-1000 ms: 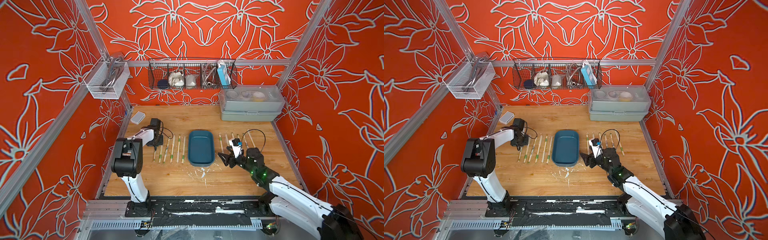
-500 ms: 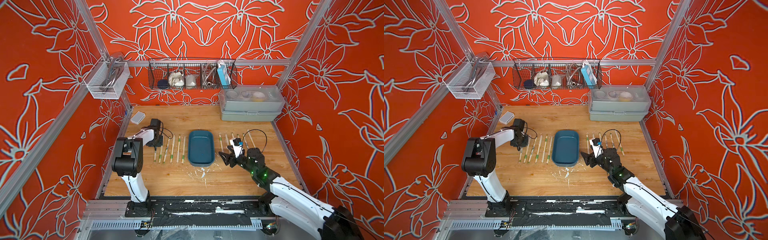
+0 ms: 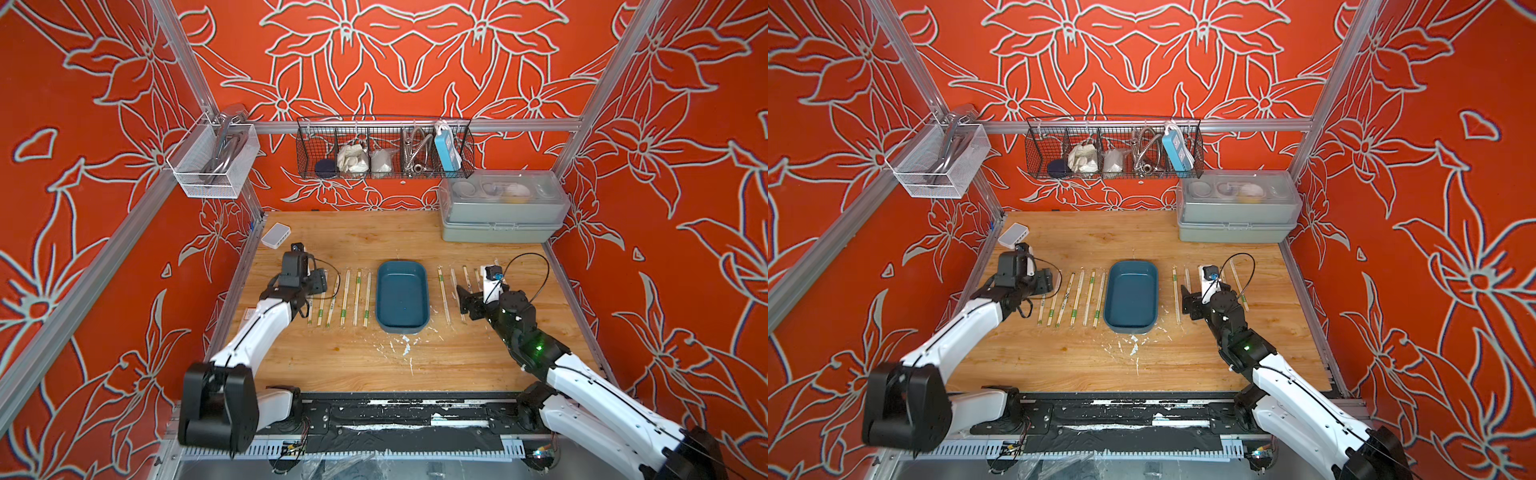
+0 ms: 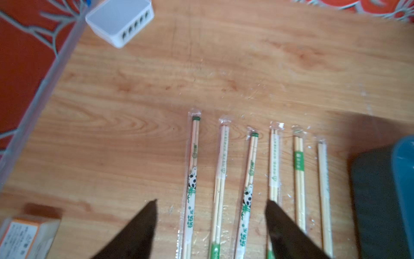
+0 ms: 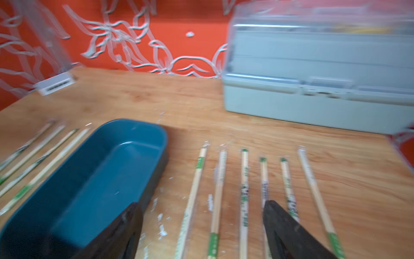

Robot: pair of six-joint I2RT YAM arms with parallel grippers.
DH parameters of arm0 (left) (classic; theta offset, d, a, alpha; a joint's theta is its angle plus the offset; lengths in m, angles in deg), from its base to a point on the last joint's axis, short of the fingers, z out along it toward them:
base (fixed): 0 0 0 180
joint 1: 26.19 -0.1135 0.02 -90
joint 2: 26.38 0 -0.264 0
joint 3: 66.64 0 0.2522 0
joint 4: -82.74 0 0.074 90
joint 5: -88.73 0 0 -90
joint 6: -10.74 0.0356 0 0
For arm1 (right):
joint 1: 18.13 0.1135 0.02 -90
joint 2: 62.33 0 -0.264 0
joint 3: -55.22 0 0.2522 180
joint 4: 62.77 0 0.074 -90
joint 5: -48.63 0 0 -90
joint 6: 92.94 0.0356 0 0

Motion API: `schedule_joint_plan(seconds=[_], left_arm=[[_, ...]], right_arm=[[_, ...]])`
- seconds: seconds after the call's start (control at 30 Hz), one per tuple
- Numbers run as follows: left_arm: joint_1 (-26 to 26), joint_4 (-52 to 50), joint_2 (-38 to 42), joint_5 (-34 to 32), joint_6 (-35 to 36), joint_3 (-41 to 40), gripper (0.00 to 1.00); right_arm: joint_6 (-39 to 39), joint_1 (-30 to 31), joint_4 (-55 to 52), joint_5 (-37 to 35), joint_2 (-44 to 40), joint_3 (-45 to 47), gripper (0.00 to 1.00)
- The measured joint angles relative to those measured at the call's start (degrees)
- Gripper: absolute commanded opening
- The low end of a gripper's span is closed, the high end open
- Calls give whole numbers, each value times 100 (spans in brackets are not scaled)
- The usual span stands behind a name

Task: Take the paired disposable chopsticks out of the storage box
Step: Reset both arms

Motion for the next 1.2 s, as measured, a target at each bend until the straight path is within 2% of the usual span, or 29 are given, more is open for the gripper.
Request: schedule_joint_plan(seconds=[0.1,0.2,0.3,0.4,0.5,0.6,0.73,1.07,1.2], left_arm=[[0,785,999,-15,24,-1023,100],[0,1561,1834,-90,160,-1969,99],[-2,2050,2057,-238,284,-2404,99],[-7,2496,1705,-302,479,-2450,99],[-37,3062,1029,-190,664,-2450,99],[-55,3713,267,-31,857,-2498,98],[-146,4284,-234,140,942,-2588,98],[-212,5613,-1071,280,953,-2741,98],[-223,5657,-1366,289,957,-2699,98]], right_arm=[[-337,-122,203,-717,184,44,91],[-568,-516,463,-1062,498,103,91],[-612,-1209,625,-1102,861,122,91],[-815,-1685,863,-1108,1169,138,91],[-1040,-1910,1244,-1019,1462,223,91],[-1115,-2240,1663,-754,1893,326,91],[-1178,-2583,2400,-382,2461,525,90],[-1309,-2699,3829,380,3224,903,88],[-1318,-2699,4127,426,3410,918,88]])
